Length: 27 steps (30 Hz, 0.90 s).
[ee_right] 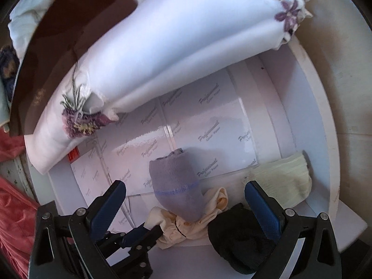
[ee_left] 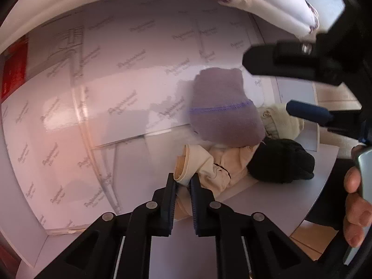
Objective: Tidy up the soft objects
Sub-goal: 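Move the open left tool back down into the drawer toward the beige stocking, then grasp the beige stocking with the left tool while the right tool holds the lavender sock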
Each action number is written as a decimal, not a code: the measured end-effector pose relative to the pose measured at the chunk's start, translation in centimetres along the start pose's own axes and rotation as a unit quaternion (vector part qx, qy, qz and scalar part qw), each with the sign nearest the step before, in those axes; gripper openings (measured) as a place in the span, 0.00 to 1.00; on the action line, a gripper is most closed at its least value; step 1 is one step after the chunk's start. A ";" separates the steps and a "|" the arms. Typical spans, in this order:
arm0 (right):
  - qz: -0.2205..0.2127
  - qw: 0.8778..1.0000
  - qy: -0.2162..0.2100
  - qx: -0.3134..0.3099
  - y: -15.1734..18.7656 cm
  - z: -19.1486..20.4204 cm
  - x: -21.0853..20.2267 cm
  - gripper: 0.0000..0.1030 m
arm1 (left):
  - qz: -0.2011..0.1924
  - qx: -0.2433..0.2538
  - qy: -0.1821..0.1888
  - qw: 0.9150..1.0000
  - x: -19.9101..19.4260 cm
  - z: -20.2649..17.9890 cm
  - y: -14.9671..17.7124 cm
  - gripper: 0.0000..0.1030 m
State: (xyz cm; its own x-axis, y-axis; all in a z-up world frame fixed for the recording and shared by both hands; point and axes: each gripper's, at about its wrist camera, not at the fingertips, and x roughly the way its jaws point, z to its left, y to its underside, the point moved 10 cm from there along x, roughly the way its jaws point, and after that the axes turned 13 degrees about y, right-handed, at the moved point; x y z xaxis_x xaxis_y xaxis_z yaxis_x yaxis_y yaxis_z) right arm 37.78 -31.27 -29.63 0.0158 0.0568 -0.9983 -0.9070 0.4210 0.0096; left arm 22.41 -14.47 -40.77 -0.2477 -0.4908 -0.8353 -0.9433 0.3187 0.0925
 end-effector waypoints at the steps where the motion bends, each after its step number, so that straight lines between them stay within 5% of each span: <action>1: 0.001 1.000 0.004 -0.003 0.1 -0.1 0.1 1.00 | -0.006 -0.005 -0.001 1.000 -0.3 0.3 0.1 0.09; 11: 0.021 1.000 0.006 -0.014 1.2 1.1 2.6 0.98 | -0.090 -0.105 -0.016 0.990 -5.4 5.8 -0.9 0.08; 18: 0.050 0.998 -0.030 -0.030 2.6 4.0 4.3 0.84 | -0.137 -0.196 -0.049 0.970 -8.4 10.6 -0.1 0.13; 22: 0.064 0.995 -0.078 0.002 2.5 4.9 4.2 0.84 | -0.149 -0.212 -0.053 0.964 -8.9 11.5 0.0 0.22; 27: 0.059 0.994 -0.084 0.025 1.6 5.0 4.1 0.84 | -0.152 -0.177 -0.066 0.970 -9.8 10.9 -0.6 0.28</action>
State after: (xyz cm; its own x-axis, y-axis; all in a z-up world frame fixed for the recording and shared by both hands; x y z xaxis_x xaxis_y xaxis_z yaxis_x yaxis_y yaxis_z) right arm 38.52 -25.80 -33.45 -0.0149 0.2578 -0.9661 -0.8847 0.4468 0.1329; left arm 27.84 -0.99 -38.60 0.0628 -0.4031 -0.9130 -0.9909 -0.1346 -0.0088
